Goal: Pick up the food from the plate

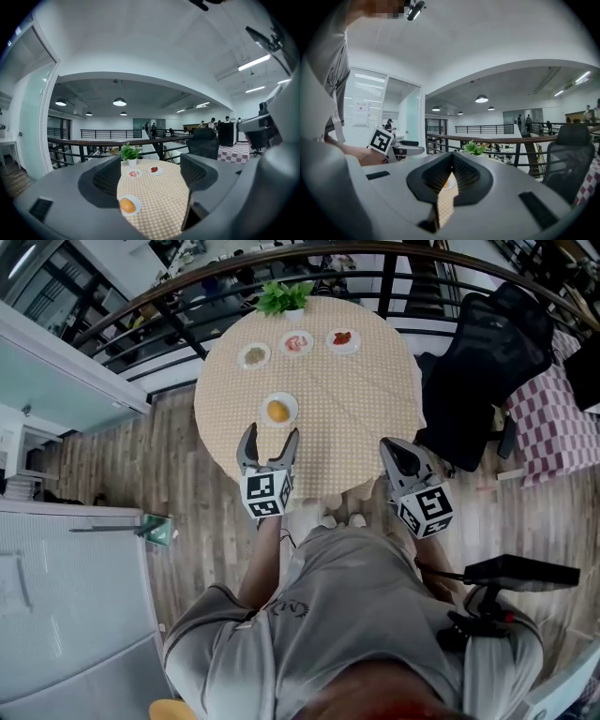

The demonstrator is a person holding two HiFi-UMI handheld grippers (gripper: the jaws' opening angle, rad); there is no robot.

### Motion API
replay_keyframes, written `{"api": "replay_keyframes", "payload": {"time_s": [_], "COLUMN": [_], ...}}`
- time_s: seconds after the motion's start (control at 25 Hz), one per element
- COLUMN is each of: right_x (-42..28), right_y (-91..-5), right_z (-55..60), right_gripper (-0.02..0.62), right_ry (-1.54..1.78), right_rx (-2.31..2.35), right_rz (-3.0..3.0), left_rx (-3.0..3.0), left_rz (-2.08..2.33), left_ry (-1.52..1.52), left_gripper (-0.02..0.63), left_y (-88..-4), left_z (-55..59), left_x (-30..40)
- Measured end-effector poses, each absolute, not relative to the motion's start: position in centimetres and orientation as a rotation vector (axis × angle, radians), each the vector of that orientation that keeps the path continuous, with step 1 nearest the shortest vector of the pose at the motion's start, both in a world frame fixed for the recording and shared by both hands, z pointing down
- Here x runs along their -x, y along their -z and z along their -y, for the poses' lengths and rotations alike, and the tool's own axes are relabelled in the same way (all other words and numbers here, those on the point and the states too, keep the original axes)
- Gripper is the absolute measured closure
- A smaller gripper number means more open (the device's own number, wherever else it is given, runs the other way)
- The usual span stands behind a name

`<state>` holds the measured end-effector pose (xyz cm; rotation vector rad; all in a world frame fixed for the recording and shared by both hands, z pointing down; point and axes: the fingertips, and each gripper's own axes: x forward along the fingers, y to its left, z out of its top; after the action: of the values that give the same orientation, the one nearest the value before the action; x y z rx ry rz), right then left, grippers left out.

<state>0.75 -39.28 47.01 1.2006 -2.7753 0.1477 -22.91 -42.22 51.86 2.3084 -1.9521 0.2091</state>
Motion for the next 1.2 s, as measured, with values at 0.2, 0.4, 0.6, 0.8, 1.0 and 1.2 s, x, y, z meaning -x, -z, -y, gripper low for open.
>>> {"api": "replay_keyframes", "payload": {"time_s": [0.2,0.4,0.6,0.8,1.0,1.2], "right_x": [-1.4,-2.6,-3.8,-4.4,-4.8,-4.6], "right_y": [-47.3,-47.6,-47.8,-48.2,-48.7,-49.0], "right_z": [38.9,38.4,38.2,37.8,37.3,36.9], "right_gripper": [0.580,0.580,0.580,0.580,0.580,0.580], "right_ry": [-0.154,-0.172,-0.181,-0.196,-0.204,-0.213], "right_rx": [-1.249,-1.310,-1.375,-1.417,-1.441,-1.456], "right_rz": [2.744,2.708,2.660,2.620,2.582,2.561], "left_rx": [-2.219,-2.124,-2.042,-1.963,-1.915,-1.860], "left_rz": [1.974,1.971,1.933,1.899,1.874,1.848], "left_ry": [-0.289,-0.373,-0.414,-0.457,-0.547,-0.587], "left_gripper": [0.202,0.202,0.202,0.203,0.204,0.204], "left_y": [-55.1,-58.9,-62.8,-66.9,-71.1,-75.3], "left_z": [44.9,47.5,50.1,52.3,54.2,55.7], "left_x": [25.5,27.6,28.8,29.8,30.4,31.1]}}
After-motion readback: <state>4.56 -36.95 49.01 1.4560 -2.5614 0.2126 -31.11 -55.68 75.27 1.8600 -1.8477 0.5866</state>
